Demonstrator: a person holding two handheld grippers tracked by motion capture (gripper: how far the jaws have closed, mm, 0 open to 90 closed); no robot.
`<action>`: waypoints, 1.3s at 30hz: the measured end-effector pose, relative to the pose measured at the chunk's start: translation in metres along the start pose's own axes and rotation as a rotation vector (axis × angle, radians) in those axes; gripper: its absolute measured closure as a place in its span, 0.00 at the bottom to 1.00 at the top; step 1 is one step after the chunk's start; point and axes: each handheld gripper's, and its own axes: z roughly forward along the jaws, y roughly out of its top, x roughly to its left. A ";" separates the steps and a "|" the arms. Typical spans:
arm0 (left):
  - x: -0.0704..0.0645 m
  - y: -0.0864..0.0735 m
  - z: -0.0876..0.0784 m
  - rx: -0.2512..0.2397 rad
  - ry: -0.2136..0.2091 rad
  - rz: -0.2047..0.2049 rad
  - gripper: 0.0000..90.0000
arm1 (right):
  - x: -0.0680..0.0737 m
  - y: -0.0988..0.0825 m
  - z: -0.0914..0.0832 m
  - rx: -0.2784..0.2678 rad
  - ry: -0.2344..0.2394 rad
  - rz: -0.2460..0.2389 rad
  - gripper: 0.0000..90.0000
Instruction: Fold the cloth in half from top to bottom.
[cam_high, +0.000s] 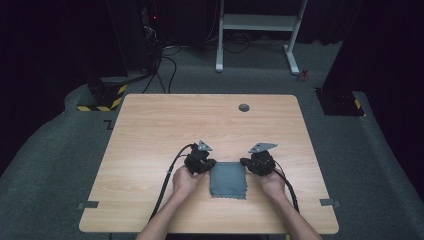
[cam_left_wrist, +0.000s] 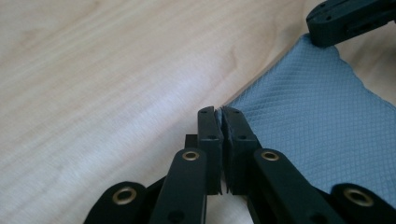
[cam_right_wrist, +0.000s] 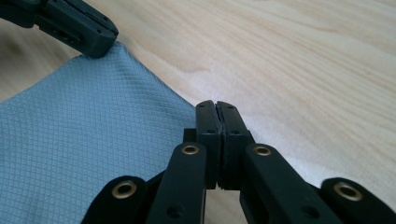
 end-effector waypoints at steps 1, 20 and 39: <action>0.002 0.001 0.001 -0.002 0.001 -0.004 0.97 | 0.000 0.002 0.001 0.001 -0.005 0.012 0.99; 0.025 0.012 0.018 -0.031 0.070 -0.037 0.85 | -0.018 0.023 0.036 -0.001 -0.099 0.094 0.97; -0.011 -0.041 -0.024 -0.037 0.033 0.056 0.49 | -0.009 0.001 0.012 -0.033 -0.068 0.109 0.72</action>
